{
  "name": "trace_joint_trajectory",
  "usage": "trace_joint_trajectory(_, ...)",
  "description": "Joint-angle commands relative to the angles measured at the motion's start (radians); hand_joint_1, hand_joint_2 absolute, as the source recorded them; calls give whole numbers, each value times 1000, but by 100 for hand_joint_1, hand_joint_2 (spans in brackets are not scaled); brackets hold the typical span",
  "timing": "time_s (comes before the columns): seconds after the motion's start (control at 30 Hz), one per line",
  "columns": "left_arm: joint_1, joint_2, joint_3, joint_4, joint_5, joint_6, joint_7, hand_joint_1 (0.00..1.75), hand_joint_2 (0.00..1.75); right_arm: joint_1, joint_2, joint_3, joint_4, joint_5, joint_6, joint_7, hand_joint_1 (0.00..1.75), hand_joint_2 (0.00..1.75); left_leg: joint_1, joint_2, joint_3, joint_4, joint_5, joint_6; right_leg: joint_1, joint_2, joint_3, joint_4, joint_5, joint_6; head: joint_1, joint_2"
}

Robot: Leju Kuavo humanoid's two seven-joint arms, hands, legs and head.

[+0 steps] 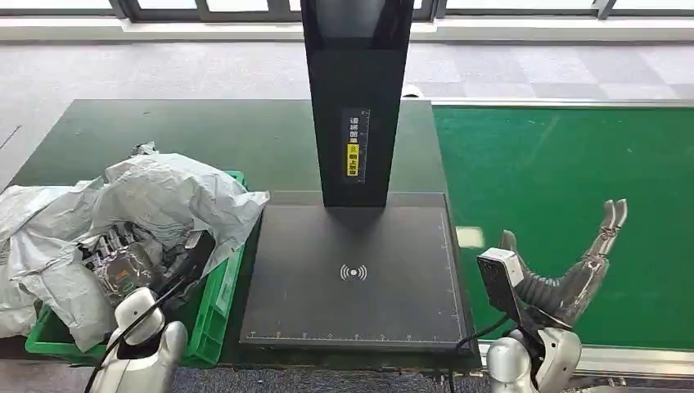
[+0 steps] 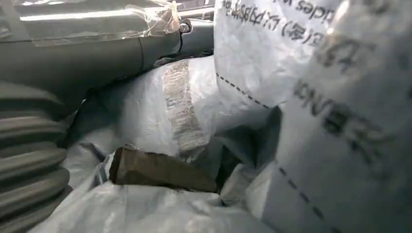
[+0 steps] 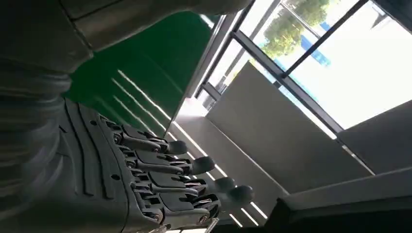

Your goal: Moved the parcel from conveyor to table for the left to box.

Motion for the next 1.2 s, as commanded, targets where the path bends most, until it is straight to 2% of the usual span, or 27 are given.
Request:
trace_joint_trajectory(0.03, 11, 12, 30, 60, -47, -41, -25, 0, 175, 49, 68, -23, 9, -4, 1, 3, 0, 175, 1, 1, 3, -3, -1, -1, 1, 0, 3, -2, 0, -1, 0, 0)
trace_joint_trajectory(0.13, 2, 15, 18, 72, -47, -40, -43, 0, 175, 49, 68, -27, 4, -2, 1, 7, 0, 175, 1, 0, 4, -3, 0, -1, 1, -1, 3, -3, 0, -1, 0, 0)
trace_joint_trajectory(0.2, 2, 23, -16, 41, -47, 65, -21, 0, 175, 62, 68, -29, -19, 0, 1, 16, 0, 175, 1, -1, 3, -2, 0, -1, 1, -1, 3, -2, 0, 0, 0, 0)
trace_joint_trajectory(0.27, 17, 18, -26, -23, -47, 81, -26, 0, 175, 77, 68, -28, -35, -1, 1, 20, 0, 175, 1, -2, 3, -3, 0, -2, 1, -3, 4, -3, -1, -1, 0, 0)
trace_joint_trajectory(0.33, 33, -20, -5, -73, -47, 86, -126, 0, 175, 87, 68, -36, -51, -4, 1, 23, 0, 175, 1, -2, 2, -2, -1, -1, 1, -3, 3, -2, -1, 0, 0, 0)
trace_joint_trajectory(0.37, 37, -72, 32, -89, -43, 96, -238, 0, 175, 94, 68, -44, -60, -10, 1, 22, 0, 175, 1, -1, 1, -1, -1, -1, 1, -2, 1, -1, -1, 0, 0, 0)
trace_joint_trajectory(0.43, 43, -112, 64, -94, -20, 98, -365, 0, 175, 106, 68, -55, -70, -22, 1, 14, 0, 175, 1, -3, 2, -1, -1, -1, 1, -4, 3, -2, -2, 0, 0, 0)
trace_joint_trajectory(0.5, 57, -131, 95, -103, 1, 119, -416, 0, 175, 114, 68, -63, -71, -28, 1, 9, 0, 175, 1, -2, 1, 0, -1, -1, 1, -3, 2, -1, -1, 0, -1, 0)
trace_joint_trajectory(0.57, 71, -135, 124, -118, 3, 128, -429, 0, 175, 115, 68, -67, -70, -24, 1, 9, 0, 175, 1, -4, 2, -2, -1, -1, 1, -5, 4, -3, -2, 0, 0, 0)
trace_joint_trajectory(0.73, 114, -145, 173, -170, 8, 128, -480, 0, 175, 113, 68, -73, -71, -18, 1, 10, 0, 175, 1, 2, 4, -3, -3, -1, 1, 1, 5, -4, -2, 0, 0, 0)
trace_joint_trajectory(0.87, 134, -151, 176, -186, -1, 127, -506, 0, 175, 108, 68, -86, -58, -28, 1, -11, 0, 175, 1, -2, 2, -2, -2, -1, 1, -3, 2, -2, -2, 0, 0, 0)
trace_joint_trajectory(1.07, 141, -149, 177, -194, -6, 125, -513, 0, 175, 108, 68, -93, -48, -35, 1, -20, 0, 175, 1, 0, 2, -3, -2, -1, 1, -1, 3, -3, -2, 0, 0, 0)
trace_joint_trajectory(1.2, 153, -140, 219, -203, -28, 126, -483, 0, 175, 102, 68, -114, -21, -50, 1, -39, 0, 175, 1, 0, 1, -2, -2, -1, 1, -1, 2, -2, -2, 0, 0, 0)
